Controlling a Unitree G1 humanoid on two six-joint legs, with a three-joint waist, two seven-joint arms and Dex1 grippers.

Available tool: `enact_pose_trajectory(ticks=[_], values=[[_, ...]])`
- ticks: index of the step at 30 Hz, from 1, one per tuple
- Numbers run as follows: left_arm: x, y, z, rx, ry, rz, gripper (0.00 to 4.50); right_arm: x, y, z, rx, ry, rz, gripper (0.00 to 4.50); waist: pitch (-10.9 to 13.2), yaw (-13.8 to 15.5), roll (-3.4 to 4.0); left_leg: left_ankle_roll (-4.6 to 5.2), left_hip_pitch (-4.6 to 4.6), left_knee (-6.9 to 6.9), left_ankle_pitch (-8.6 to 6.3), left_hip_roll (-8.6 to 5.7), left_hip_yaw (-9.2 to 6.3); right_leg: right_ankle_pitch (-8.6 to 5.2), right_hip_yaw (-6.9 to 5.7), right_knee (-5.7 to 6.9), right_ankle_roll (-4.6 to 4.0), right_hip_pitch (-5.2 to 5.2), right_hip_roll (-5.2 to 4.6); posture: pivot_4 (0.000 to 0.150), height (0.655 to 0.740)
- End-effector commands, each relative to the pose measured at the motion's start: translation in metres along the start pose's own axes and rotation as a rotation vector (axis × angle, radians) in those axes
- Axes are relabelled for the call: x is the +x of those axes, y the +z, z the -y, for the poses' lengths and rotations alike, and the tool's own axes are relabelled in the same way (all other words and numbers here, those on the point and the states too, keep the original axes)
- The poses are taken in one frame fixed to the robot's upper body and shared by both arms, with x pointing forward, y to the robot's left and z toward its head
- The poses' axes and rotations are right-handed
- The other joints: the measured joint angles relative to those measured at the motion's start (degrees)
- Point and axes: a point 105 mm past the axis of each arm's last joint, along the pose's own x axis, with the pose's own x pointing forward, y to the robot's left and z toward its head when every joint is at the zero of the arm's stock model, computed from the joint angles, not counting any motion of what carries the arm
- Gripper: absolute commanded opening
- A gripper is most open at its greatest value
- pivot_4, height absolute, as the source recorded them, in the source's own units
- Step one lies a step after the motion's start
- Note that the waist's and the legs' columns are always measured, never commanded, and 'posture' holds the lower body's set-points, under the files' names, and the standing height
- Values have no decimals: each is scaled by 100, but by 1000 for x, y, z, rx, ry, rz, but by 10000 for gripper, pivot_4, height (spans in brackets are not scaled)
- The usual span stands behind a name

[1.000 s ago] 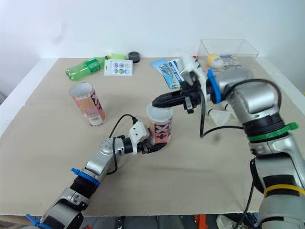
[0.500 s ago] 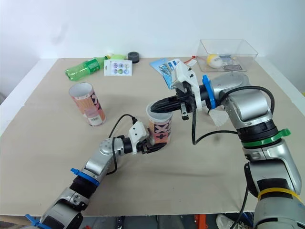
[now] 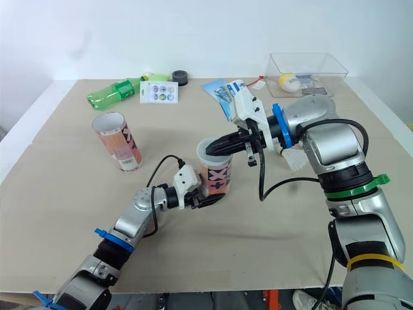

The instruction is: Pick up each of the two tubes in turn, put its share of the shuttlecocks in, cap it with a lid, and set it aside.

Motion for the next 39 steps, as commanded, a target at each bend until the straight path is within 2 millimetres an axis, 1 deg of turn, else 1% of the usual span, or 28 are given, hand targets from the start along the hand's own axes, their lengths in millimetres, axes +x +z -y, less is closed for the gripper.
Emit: enact_pose_trajectory(ticks=[1,7,21,34,39], values=[[-5,-18,2,-39,6,-61,29743,3,-11,-2,11,16,-37,131,-1,-1,0,0,1,0,0,0,0,0,0,0,0,0,0,1500,7400],[-4,-16,2,-41,5,-52,29743,9,-16,-1,9,16,-52,131,-6,-10,0,0,5,0,0,1,0,1,0,0,-1,2,1,1500,7400],[-5,-17,3,-39,5,-55,29743,12,-26,-3,54,17,-97,131,-42,-18,0,0,13,-4,0,5,1,0,0,0,-7,6,5,1500,7400],[-4,-17,3,-39,5,-56,29743,19,-28,-10,-20,76,-134,131,-51,-19,0,0,27,-12,0,6,1,-4,0,0,-12,13,6,1500,7400],[-4,-18,3,-40,7,-57,29743,22,-27,-12,-44,96,-134,131,-52,-19,-1,0,45,-21,0,6,2,-20,0,0,-38,27,6,1500,7400]])
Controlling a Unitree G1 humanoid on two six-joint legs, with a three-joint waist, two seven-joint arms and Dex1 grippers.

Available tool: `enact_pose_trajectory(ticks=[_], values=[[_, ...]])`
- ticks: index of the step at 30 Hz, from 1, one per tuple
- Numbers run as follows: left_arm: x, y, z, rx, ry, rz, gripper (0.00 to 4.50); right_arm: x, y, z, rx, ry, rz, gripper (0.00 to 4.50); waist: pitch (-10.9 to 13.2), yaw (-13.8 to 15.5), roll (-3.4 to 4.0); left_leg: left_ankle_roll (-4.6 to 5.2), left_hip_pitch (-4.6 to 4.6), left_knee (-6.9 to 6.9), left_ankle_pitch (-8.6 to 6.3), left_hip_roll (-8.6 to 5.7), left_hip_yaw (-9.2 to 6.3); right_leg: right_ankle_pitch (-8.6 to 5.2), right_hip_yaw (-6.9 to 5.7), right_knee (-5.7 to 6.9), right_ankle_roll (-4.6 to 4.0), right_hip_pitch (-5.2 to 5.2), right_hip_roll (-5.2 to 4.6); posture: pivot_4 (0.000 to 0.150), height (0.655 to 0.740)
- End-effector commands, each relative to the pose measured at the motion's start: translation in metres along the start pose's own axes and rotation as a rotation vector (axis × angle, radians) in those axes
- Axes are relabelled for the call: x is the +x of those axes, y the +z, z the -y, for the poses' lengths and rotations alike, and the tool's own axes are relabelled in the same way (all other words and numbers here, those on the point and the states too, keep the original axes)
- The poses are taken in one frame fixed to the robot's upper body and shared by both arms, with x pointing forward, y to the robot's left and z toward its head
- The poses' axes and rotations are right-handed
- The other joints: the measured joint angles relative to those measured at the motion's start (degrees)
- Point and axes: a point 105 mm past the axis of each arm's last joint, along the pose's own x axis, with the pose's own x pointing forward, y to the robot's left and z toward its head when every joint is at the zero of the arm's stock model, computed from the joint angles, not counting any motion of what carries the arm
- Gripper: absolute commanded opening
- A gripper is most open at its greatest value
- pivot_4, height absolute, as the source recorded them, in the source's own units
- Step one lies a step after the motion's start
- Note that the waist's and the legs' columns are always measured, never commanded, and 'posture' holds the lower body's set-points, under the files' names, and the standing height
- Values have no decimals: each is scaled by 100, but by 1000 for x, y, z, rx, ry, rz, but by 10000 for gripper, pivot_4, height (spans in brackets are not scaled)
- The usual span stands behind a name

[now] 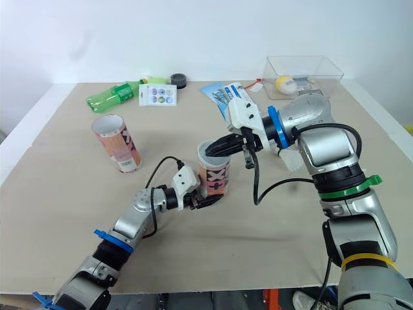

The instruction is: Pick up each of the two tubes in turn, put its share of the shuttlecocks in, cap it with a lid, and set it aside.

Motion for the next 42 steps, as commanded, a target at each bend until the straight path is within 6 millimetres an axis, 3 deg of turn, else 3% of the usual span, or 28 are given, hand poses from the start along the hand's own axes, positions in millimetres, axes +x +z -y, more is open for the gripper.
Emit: enact_pose_trajectory(ticks=[1,28,39,42], values=[[-3,-13,3,-30,-4,-42,29743,17,-18,-15,31,102,-59,131,0,0,0,0,5,-3,0,0,0,-2,0,0,-3,3,0,1500,7400],[3,-7,6,-47,-23,-26,29743,34,-19,-30,-96,254,-77,131,-9,1,-9,-8,48,-23,-5,0,0,-23,-1,-4,-13,45,-2,1500,7400],[3,-7,6,-47,-21,-26,29743,34,-41,-21,-67,248,-201,131,-55,0,-21,-18,63,-22,-12,1,-1,-29,-2,-5,-13,55,-3,1500,7400],[3,-7,6,-44,-20,-23,29743,32,-32,-19,-31,237,-145,131,-71,-1,-28,-20,66,-23,-13,3,-1,-30,-2,-5,-14,56,-3,1500,7400]])
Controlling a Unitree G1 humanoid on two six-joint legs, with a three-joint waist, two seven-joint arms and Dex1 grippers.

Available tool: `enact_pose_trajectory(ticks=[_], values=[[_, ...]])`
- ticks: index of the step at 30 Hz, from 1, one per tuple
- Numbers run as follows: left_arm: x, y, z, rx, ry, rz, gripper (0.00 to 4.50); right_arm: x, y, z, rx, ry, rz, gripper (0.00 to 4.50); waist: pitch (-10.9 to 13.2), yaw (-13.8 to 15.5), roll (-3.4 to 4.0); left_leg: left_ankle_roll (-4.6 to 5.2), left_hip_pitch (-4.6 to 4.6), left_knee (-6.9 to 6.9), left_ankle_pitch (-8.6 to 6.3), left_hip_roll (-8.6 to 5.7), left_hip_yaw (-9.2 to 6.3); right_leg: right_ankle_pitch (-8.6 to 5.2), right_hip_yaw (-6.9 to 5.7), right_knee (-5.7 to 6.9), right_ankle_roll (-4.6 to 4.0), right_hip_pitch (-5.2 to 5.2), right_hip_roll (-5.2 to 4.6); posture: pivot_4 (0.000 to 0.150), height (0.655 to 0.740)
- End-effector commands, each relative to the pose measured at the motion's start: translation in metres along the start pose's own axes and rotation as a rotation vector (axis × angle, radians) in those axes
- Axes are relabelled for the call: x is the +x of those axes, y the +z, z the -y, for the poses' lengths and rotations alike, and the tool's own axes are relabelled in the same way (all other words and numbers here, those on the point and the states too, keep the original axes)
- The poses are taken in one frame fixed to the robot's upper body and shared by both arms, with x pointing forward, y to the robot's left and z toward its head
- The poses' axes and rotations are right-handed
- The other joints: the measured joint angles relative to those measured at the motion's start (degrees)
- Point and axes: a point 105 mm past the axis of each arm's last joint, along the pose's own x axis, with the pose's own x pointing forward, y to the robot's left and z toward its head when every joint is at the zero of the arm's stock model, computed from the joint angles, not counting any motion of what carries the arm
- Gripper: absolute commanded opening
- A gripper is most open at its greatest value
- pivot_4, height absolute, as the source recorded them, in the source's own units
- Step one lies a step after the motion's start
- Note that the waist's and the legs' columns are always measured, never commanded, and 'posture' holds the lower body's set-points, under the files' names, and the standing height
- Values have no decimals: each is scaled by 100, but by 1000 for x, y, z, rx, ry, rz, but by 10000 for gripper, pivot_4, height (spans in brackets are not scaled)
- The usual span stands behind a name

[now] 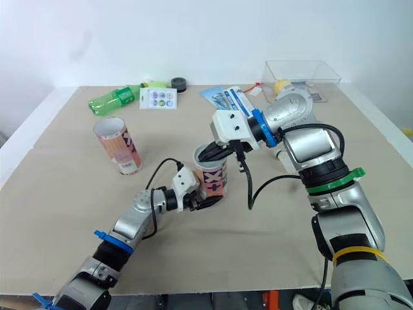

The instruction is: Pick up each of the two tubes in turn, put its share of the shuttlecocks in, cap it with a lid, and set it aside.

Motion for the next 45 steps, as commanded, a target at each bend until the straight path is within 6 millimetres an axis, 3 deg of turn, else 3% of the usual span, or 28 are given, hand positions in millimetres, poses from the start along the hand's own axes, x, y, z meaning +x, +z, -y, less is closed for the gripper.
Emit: enact_pose_trajectory(ticks=[1,2,5,7,8,9,11,13,17,21,22,24,29,37,45], values=[[1,-3,3,-3,-10,-15,29743,17,-22,-21,160,133,-20,131,-2,-1,0,-1,0,0,0,0,1,0,0,0,0,0,-1,1500,7400],[0,-3,3,-3,-10,-16,29743,14,-15,-18,174,121,20,131,-1,0,-1,-1,0,0,-1,0,1,0,0,0,0,0,-1,1500,7400],[-1,-4,2,-2,-8,-19,29743,0,7,-10,227,91,152,9233,2,2,0,-3,-9,-2,-2,0,0,-2,0,0,-3,-7,-2,1500,7400],[-3,-5,1,-1,-6,-23,29743,-14,17,-7,253,64,224,16634,6,2,3,-6,-22,-5,-4,0,-1,-9,0,0,-6,-16,-2,1500,7400],[-4,-6,1,-1,-5,-24,29743,-21,20,-4,256,36,249,22483,12,4,6,-8,-25,-5,-5,0,-1,-12,0,0,-4,-19,-2,1500,7400],[-5,-6,0,0,-5,-26,29743,-28,21,-3,262,18,259,25255,16,6,5,-10,-34,-6,-8,-1,-1,-16,0,0,-1,-28,-2,1500,7400],[-6,-6,-1,2,-5,-29,29743,-41,18,-4,271,-16,259,36856,17,11,7,-11,-56,-6,-11,-2,-2,-8,0,0,25,-47,-2,1500,7400],[-6,-6,-2,4,-4,-30,29743,-52,15,-5,294,-52,264,44408,19,18,7,-10,-75,-6,-12,-4,-5,-8,0,0,31,-65,-2,1500,7400],[-8,-5,-3,7,-5,-29,29743,-79,7,-5,372,-184,321,44408,23,21,10,-9,-98,-5,-12,-7,-6,-8,0,0,34,-85,-3,1500,7400],[-12,-2,-7,-2,-10,-14,29743,-98,-23,-16,461,-391,339,44408,28,22,2,-9,-99,-4,-12,-7,-9,-8,-3,-1,33,-84,-3,1500,7400],[-13,0,-8,-3,-13,-2,38552,-96,-33,-24,474,-441,338,45000,28,23,1,-9,-99,-4,-13,-7,-9,-8,-3,-1,33,-84,-2,1500,7400],[-15,5,-9,4,-26,21,44619,-85,-47,-39,482,-511,320,45000,29,11,-1,-6,-100,-6,-14,-6,-8,-10,-2,-1,33,-86,0,1500,7400],[-21,12,-13,32,-50,42,44619,-53,-65,-63,525,-612,326,45000,59,-21,49,-3,-99,-6,-14,-1,-3,-4,7,4,37,-94,8,1500,7400],[-40,8,-22,83,-74,14,44619,5,-75,-90,592,-590,358,45000,71,-9,27,-4,-101,3,-12,-6,-5,0,6,2,44,-88,4,1500,7400],[-53,4,-17,103,-96,10,44619,38,-76,-90,590,-591,369,45000,74,3,25,-4,-101,1,-12,-3,-5,-1,5,2,42,-88,5,1500,7400]])
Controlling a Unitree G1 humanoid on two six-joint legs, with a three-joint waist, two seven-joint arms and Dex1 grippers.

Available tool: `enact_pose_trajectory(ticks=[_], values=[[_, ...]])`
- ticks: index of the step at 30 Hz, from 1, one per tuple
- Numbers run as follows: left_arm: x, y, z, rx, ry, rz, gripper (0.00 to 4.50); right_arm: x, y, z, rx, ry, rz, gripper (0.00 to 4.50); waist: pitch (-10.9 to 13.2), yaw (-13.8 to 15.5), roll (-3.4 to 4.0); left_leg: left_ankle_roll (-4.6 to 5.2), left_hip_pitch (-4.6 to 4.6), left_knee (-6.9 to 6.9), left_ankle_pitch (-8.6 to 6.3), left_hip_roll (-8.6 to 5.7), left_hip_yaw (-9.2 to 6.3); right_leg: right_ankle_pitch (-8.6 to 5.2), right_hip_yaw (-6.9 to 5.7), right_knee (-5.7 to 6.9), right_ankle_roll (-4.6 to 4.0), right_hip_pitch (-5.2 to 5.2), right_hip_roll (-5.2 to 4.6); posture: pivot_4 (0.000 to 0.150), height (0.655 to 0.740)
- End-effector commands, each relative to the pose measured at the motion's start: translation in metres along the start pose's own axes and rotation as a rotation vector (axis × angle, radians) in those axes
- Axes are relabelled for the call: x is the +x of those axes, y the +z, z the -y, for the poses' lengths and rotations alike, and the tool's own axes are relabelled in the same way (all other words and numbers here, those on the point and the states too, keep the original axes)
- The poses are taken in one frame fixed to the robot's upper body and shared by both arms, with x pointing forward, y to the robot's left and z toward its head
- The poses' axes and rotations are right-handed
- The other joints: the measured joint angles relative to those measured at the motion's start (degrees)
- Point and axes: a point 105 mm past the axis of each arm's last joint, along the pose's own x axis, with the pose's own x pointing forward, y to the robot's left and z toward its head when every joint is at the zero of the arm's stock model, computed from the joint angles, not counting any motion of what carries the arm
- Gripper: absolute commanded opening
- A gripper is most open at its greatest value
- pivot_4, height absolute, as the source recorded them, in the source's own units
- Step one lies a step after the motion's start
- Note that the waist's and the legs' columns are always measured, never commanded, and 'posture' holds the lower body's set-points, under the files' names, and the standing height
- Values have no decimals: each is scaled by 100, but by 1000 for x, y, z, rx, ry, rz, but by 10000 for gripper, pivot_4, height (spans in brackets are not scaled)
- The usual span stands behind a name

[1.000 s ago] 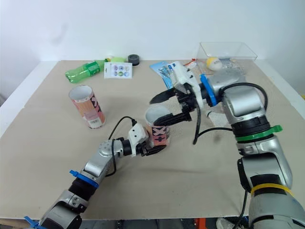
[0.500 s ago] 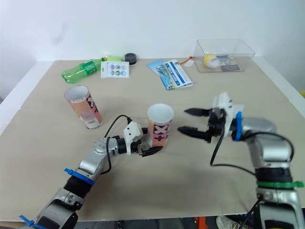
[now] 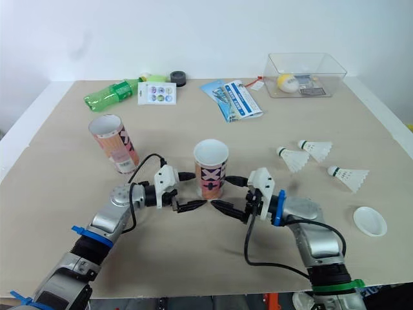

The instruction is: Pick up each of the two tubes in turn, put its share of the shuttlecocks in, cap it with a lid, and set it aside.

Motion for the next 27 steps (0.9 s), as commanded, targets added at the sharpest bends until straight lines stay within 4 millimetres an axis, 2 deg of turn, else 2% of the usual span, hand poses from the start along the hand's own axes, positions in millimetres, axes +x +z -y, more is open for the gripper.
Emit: enact_pose_trajectory(ticks=[1,7,15,27], values=[[-9,2,2,10,3,14,44619,6,5,0,-45,-8,29,45000,1,6,-1,0,0,0,0,0,0,0,0,0,0,0,0,1500,7400],[-19,4,10,-7,-8,25,44619,16,-3,-4,-63,6,18,45000,1,7,-1,0,1,-2,0,6,-2,-2,-3,1,-6,-1,4,1500,7400],[-30,0,14,-18,0,2,44619,27,-2,-5,-72,19,34,45000,2,5,-3,0,1,0,0,7,-1,2,-3,1,-7,0,4,1500,7400],[-26,-1,18,-24,-6,10,44619,36,-2,-1,-83,77,31,45000,2,7,-3,0,2,0,0,7,-1,2,-3,0,-8,2,3,1500,7400]])
